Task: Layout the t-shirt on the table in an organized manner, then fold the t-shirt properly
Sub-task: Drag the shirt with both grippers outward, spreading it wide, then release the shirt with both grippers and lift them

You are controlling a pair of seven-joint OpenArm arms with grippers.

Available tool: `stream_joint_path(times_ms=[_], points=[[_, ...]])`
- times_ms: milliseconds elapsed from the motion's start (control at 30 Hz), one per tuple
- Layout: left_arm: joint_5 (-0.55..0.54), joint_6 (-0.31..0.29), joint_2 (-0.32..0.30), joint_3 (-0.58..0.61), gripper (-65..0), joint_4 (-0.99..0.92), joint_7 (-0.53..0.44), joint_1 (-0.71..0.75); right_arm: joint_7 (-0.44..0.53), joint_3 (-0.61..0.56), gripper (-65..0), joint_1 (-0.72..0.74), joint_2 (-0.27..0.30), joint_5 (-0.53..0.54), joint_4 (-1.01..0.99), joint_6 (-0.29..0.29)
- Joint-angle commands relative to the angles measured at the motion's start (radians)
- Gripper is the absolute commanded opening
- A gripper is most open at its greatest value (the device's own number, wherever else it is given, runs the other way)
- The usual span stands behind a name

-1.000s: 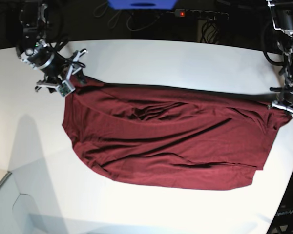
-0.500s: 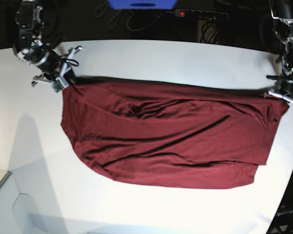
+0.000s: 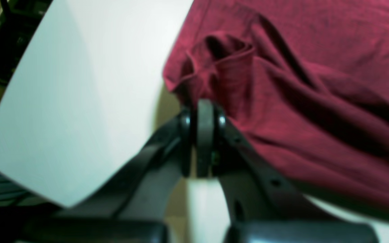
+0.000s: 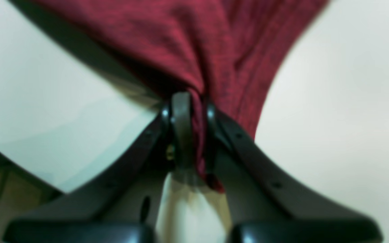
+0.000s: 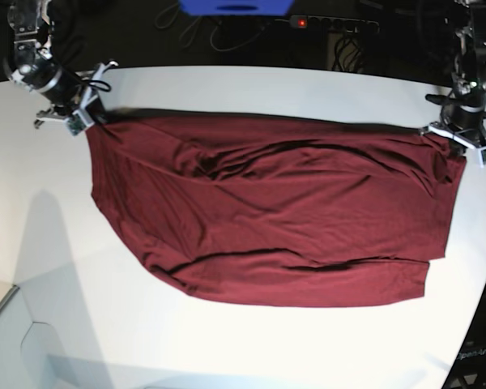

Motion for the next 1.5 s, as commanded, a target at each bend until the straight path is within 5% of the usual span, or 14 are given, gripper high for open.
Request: stream_joint_path(times_ms=[0, 833, 900, 1133, 1267, 1467], points=[[0.004, 0.007, -0.001, -0.01, -64.9, 0.015, -0.02, 0.002, -0.026, 0.017, -62.7, -0.006, 0.016, -0.02, 0.005, -0.001], [0.004, 0.007, 0.01, -0.008, -64.3, 0.051, -0.019, 0.064, -0.029, 0.112, -62.4, -0.098, -0.013, -0.025, 0.013, -0.001], [0.004, 0.007, 0.007, -0.008, -60.8, 0.051, -0.019, 0.064, -0.03, 0.112, -60.2, -0.095, -0.021, -0.025, 0.014, -0.001], [0.004, 0.007, 0.008, -0.008, -29.6, 0.061, -0.019, 0.083, -0.027, 0.137, -39.0, -0.095, -0.021, -0.022, 0.014, -0.001], [0.004, 0.007, 0.01, -0.01, -29.4, 0.122, -0.019, 0.086, -0.026, 0.232, -31.4, -0.086, -0.05, -0.02, 0.031, -0.001], [-0.004, 0.007, 0.03, -0.09, -31.0, 0.217, -0.019, 0.084, -0.027, 0.292, -30.4, -0.09, -0.068, -0.019, 0.125, -0.001]])
